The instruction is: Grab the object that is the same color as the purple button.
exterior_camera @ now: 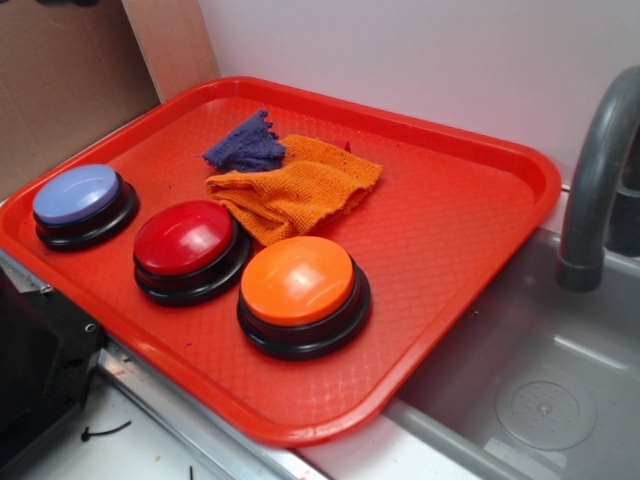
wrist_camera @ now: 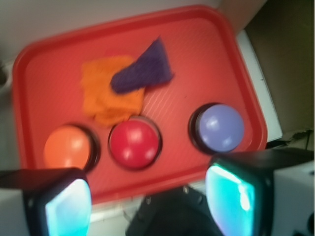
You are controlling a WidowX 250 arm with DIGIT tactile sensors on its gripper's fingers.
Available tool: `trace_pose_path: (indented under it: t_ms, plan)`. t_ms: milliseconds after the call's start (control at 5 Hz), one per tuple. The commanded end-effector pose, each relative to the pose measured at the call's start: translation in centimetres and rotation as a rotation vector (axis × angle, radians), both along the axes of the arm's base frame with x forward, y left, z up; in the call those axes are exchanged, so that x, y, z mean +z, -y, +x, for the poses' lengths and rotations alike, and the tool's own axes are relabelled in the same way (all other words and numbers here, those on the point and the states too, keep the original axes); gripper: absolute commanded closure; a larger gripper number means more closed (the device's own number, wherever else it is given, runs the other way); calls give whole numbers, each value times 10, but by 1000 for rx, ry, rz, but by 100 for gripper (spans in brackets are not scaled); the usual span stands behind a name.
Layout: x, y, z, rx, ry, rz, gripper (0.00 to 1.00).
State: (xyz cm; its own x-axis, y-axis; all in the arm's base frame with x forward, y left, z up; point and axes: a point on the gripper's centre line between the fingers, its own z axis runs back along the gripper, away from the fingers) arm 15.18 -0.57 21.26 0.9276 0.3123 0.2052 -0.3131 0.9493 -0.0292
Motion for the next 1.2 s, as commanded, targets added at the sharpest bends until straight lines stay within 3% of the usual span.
trace_pose_path:
  t_ms: [0,200,400,600,800,1000]
  plan:
    - [-57,-30,64,470,165,173,0]
    - [-79,-45,84,558,172,134,0]
    - [-109,-57,103,613,121,83,0]
    - [-134,-62,113,627,105,126,0]
    - [-148,-59,119,590,149,109,0]
    - [-158,-55,123,557,141,34,0]
